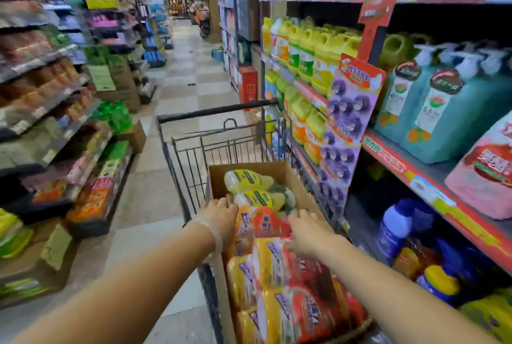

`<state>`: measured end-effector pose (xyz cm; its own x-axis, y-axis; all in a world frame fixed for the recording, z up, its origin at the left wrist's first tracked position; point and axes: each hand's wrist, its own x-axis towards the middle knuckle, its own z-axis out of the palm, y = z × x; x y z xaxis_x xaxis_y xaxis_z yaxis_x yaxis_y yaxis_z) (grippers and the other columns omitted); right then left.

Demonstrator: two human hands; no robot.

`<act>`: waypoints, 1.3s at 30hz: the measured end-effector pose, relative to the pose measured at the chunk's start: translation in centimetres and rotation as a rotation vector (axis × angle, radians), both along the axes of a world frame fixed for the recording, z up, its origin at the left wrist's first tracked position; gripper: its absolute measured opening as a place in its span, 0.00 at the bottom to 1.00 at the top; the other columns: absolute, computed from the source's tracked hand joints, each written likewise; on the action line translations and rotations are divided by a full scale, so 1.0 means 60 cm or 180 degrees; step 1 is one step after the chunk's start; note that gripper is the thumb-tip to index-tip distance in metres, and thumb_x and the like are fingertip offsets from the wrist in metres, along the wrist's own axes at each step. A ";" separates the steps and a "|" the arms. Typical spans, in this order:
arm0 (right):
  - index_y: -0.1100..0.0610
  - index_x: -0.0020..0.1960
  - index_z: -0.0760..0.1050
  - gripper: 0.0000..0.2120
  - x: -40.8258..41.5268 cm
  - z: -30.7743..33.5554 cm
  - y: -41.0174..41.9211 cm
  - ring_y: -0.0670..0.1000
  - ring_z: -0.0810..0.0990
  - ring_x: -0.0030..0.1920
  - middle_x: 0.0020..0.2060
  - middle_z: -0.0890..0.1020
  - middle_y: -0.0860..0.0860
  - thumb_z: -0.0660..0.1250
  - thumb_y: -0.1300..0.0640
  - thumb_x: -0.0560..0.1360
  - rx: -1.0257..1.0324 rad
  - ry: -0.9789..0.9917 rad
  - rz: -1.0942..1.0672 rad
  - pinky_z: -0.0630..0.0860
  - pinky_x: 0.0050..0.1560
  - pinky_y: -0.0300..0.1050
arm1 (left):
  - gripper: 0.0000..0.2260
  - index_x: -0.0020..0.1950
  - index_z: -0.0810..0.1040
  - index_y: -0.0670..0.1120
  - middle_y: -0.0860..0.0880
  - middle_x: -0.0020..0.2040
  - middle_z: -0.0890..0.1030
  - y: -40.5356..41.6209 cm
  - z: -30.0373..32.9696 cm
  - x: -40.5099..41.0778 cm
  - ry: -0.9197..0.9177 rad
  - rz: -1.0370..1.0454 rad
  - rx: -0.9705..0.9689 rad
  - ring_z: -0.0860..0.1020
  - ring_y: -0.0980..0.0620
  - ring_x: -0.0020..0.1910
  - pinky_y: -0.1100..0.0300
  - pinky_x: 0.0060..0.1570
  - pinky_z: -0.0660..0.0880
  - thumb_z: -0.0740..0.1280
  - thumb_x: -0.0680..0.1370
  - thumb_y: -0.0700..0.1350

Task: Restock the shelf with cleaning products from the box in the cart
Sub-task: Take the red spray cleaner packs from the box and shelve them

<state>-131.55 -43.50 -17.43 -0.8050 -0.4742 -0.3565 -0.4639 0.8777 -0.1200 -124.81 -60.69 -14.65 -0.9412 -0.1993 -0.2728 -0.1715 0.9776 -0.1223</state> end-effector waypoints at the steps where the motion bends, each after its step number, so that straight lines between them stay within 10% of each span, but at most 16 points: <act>1: 0.60 0.69 0.62 0.28 -0.024 -0.009 -0.009 0.61 0.65 0.68 0.65 0.66 0.59 0.65 0.47 0.75 -0.0007 -0.0047 -0.0027 0.66 0.66 0.55 | 0.27 0.70 0.64 0.45 0.43 0.68 0.66 -0.009 -0.010 -0.029 -0.0031 -0.0035 0.0008 0.66 0.43 0.68 0.50 0.66 0.67 0.67 0.74 0.52; 7: 0.57 0.74 0.56 0.32 -0.116 -0.081 -0.043 0.62 0.61 0.72 0.73 0.57 0.60 0.62 0.45 0.77 -0.0010 -0.0459 -0.0425 0.64 0.69 0.55 | 0.26 0.71 0.63 0.45 0.43 0.69 0.66 -0.038 -0.083 -0.184 -0.0377 -0.0310 -0.0007 0.64 0.42 0.70 0.48 0.65 0.67 0.67 0.76 0.48; 23: 0.59 0.63 0.72 0.17 -0.114 -0.185 -0.079 0.59 0.68 0.67 0.64 0.73 0.59 0.50 0.56 0.81 -0.0013 -0.1371 -0.2571 0.59 0.69 0.55 | 0.20 0.71 0.61 0.40 0.40 0.69 0.68 -0.047 -0.269 -0.349 -0.1187 -0.1221 -0.0133 0.65 0.42 0.71 0.51 0.68 0.66 0.58 0.79 0.42; 28: 0.50 0.35 0.66 0.15 -0.111 -0.193 -0.085 0.60 0.73 0.62 0.52 0.78 0.59 0.53 0.53 0.80 -0.0118 -0.1288 -0.2741 0.66 0.54 0.44 | 0.27 0.74 0.53 0.40 0.45 0.67 0.72 -0.035 -0.270 -0.321 -0.1249 -0.1388 0.0328 0.72 0.46 0.67 0.53 0.63 0.69 0.60 0.78 0.42; 32: 0.61 0.61 0.74 0.19 -0.108 -0.187 -0.088 0.58 0.69 0.66 0.63 0.75 0.59 0.50 0.53 0.82 -0.0025 -0.1175 -0.2777 0.57 0.71 0.51 | 0.21 0.69 0.63 0.42 0.45 0.65 0.73 -0.032 -0.239 -0.338 -0.1201 -0.1579 0.0531 0.74 0.46 0.65 0.56 0.59 0.72 0.63 0.77 0.43; 36: 0.57 0.64 0.72 0.23 -0.107 -0.175 -0.082 0.58 0.71 0.65 0.63 0.74 0.60 0.59 0.43 0.77 -0.0364 -0.1098 -0.3105 0.66 0.64 0.48 | 0.24 0.56 0.72 0.45 0.48 0.45 0.78 -0.067 -0.150 -0.395 -0.1231 -0.1156 0.1319 0.79 0.48 0.44 0.56 0.40 0.78 0.76 0.64 0.46; 39: 0.56 0.67 0.66 0.31 -0.111 -0.139 -0.092 0.52 0.74 0.62 0.63 0.74 0.53 0.67 0.39 0.72 -0.1419 -0.0970 -0.3444 0.72 0.59 0.40 | 0.28 0.50 0.73 0.46 0.45 0.49 0.80 -0.118 -0.077 -0.430 -0.1070 -0.0666 0.2223 0.79 0.45 0.48 0.51 0.50 0.79 0.80 0.56 0.50</act>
